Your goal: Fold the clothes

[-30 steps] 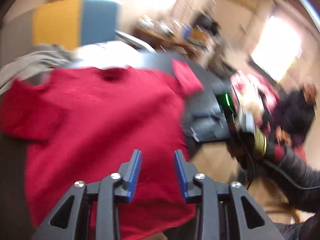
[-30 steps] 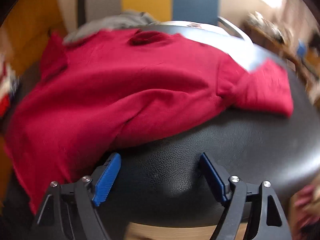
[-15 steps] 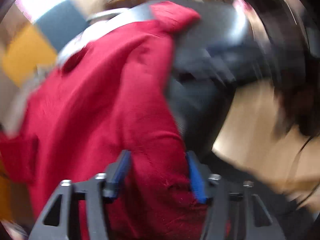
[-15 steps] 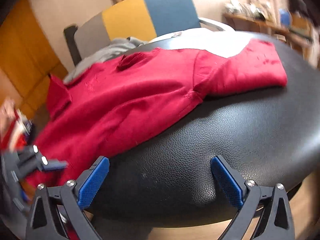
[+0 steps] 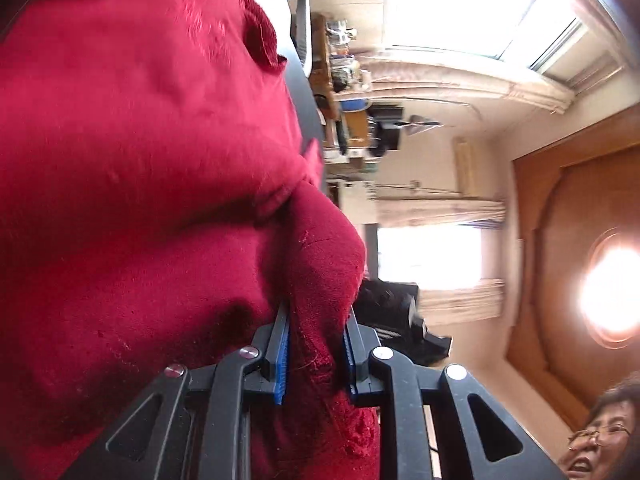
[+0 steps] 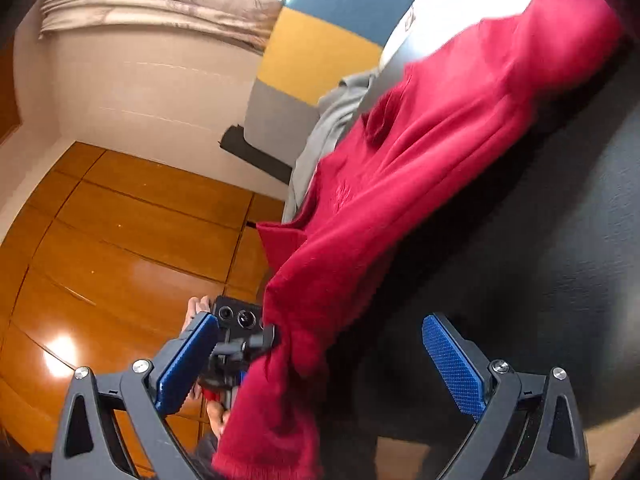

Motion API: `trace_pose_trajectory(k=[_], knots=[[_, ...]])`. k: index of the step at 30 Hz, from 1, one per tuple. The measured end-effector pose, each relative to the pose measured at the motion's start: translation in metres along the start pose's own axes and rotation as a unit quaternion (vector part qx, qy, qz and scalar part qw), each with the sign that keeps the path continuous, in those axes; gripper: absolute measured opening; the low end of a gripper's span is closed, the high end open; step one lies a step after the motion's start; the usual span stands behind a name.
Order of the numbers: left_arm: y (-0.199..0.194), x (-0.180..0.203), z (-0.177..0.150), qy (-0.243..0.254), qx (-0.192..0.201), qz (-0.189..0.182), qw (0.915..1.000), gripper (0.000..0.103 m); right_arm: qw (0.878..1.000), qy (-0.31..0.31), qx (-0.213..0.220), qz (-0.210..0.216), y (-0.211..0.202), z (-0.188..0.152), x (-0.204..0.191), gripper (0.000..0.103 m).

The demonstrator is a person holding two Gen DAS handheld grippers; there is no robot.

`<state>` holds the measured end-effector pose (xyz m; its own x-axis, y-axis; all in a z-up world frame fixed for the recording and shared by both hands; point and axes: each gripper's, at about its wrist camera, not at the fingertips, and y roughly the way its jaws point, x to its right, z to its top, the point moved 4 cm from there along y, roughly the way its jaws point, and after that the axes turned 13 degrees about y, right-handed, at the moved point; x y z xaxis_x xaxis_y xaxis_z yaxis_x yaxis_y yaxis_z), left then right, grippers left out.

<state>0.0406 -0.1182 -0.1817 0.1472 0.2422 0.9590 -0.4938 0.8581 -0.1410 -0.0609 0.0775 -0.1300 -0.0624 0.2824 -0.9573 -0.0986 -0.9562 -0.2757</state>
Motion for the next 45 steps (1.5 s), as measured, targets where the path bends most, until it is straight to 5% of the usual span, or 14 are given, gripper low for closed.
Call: trace_pose_trajectory(k=[3, 5, 11, 14, 17, 20, 24, 29, 32, 34, 37, 40, 45], knots=[[-0.005, -0.001, 0.004, 0.006, -0.002, 0.0, 1.0, 0.022, 0.999, 0.033, -0.011, 0.036, 0.03, 0.002, -0.005, 0.103], [-0.016, 0.006, 0.01, 0.03, -0.012, 0.058, 0.9978, 0.025, 0.997, 0.044, -0.021, 0.064, 0.038, 0.004, -0.016, 0.103], [-0.047, 0.042, 0.002, 0.12, -0.009, 0.117, 0.9857, 0.037, 0.993, 0.02, 0.032, 0.109, -0.048, 0.008, -0.048, 0.103], [-0.065, 0.04, -0.007, 0.13, -0.003, 0.173, 0.9764, 0.041, 0.995, 0.01, 0.087, 0.045, -0.106, 0.001, -0.038, 0.103], [-0.085, 0.024, -0.02, 0.138, -0.012, 0.279, 0.9502, 0.041, 0.991, 0.002, 0.127, -0.032, -0.134, -0.008, -0.025, 0.103], [-0.106, 0.014, -0.032, 0.125, 0.0, 0.322, 0.9383, 0.041, 0.987, -0.016, 0.137, -0.076, -0.14, -0.02, -0.026, 0.103], [-0.127, 0.01, -0.054, 0.109, 0.024, 0.311, 0.9437, 0.039, 0.984, -0.081, 0.102, -0.123, -0.097, -0.025, -0.05, 0.103], [-0.14, 0.003, -0.076, 0.079, 0.048, 0.31, 0.9463, 0.017, 0.97, -0.158, 0.047, -0.181, -0.006, -0.022, -0.062, 0.103], [-0.136, 0.01, -0.079, 0.082, 0.047, 0.333, 0.9381, 0.013, 0.953, -0.198, 0.029, -0.226, 0.05, -0.01, -0.06, 0.103], [-0.133, 0.023, -0.069, 0.098, 0.048, 0.342, 0.9335, 0.027, 0.928, -0.236, 0.035, -0.287, 0.083, 0.006, -0.052, 0.103], [-0.137, 0.038, -0.04, 0.117, 0.074, 0.334, 0.9321, 0.03, 0.895, -0.266, 0.052, -0.354, 0.113, 0.027, -0.029, 0.103], [-0.158, 0.044, -0.005, 0.12, 0.114, 0.372, 0.9131, 0.036, 0.865, -0.287, 0.067, -0.405, 0.134, 0.045, -0.007, 0.103], [-0.168, 0.06, 0.054, 0.145, 0.149, 0.387, 0.8985, 0.042, 0.856, -0.306, 0.062, -0.412, 0.138, 0.052, -0.006, 0.103]])
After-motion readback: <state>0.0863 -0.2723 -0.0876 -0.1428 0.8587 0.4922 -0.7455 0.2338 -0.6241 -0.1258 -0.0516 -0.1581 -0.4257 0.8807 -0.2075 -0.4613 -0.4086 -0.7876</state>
